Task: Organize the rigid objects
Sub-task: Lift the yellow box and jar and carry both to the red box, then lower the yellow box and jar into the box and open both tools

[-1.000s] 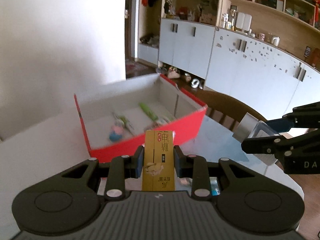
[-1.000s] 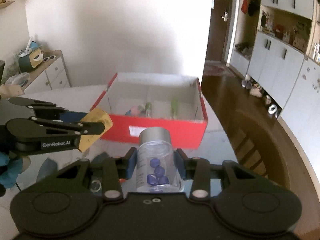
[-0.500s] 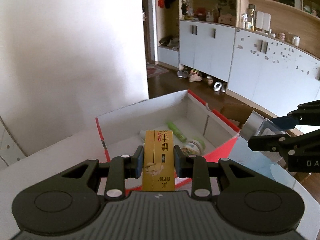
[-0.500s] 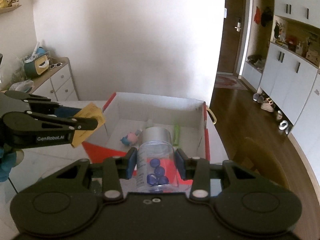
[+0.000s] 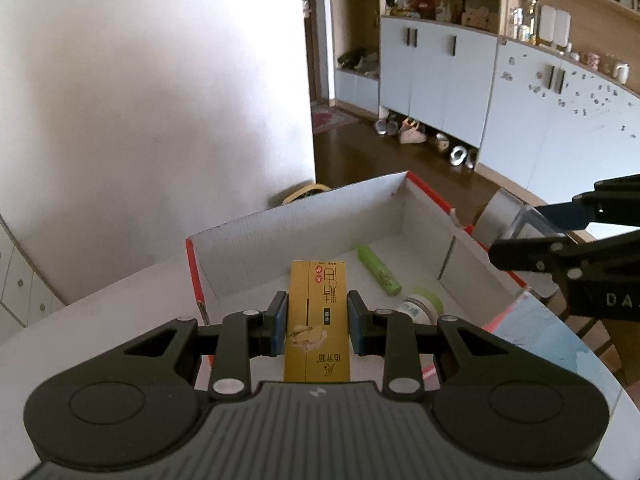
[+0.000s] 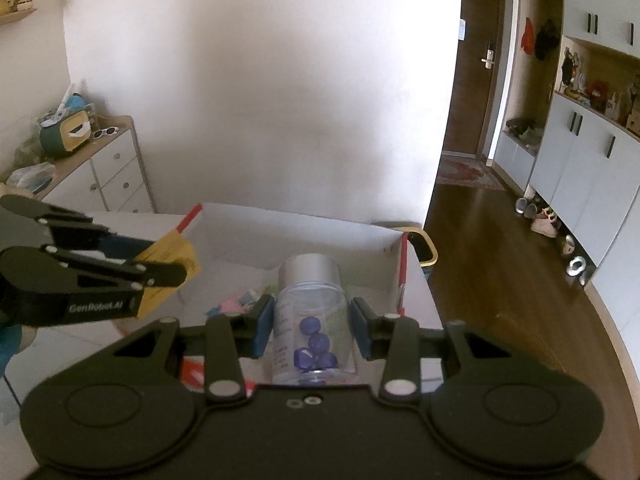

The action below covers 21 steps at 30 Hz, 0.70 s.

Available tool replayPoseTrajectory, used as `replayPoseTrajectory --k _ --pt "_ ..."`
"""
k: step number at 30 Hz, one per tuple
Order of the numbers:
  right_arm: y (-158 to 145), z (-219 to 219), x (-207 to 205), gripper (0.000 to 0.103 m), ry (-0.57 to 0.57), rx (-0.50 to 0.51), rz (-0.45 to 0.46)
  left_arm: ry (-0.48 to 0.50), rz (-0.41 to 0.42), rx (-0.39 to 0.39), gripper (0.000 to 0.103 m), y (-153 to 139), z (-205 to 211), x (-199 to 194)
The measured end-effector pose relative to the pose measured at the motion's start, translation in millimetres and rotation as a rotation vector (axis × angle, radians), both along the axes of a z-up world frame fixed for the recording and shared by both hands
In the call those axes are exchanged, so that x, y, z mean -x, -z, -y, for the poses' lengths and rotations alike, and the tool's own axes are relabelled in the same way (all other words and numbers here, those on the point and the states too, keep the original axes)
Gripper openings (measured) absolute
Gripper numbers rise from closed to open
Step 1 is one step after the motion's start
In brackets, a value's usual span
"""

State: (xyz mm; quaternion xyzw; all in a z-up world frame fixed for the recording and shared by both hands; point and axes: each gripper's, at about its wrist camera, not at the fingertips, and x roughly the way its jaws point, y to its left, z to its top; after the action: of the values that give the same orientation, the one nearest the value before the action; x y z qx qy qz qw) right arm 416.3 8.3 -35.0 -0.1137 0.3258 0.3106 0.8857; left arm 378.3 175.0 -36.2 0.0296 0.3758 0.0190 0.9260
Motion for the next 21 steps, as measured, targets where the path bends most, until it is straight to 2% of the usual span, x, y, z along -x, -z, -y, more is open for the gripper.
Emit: replayPoseTrajectory --k 10,21 --pt "41.7 -22.3 -48.4 0.04 -0.034 0.077 -0.055 -0.04 -0.078 0.008 0.03 27.4 1.7 -58.2" --pt "76.1 -45.1 -58.8 0.04 -0.096 0.167 -0.086 -0.029 -0.156 0.002 0.03 56.2 6.6 -116.5"
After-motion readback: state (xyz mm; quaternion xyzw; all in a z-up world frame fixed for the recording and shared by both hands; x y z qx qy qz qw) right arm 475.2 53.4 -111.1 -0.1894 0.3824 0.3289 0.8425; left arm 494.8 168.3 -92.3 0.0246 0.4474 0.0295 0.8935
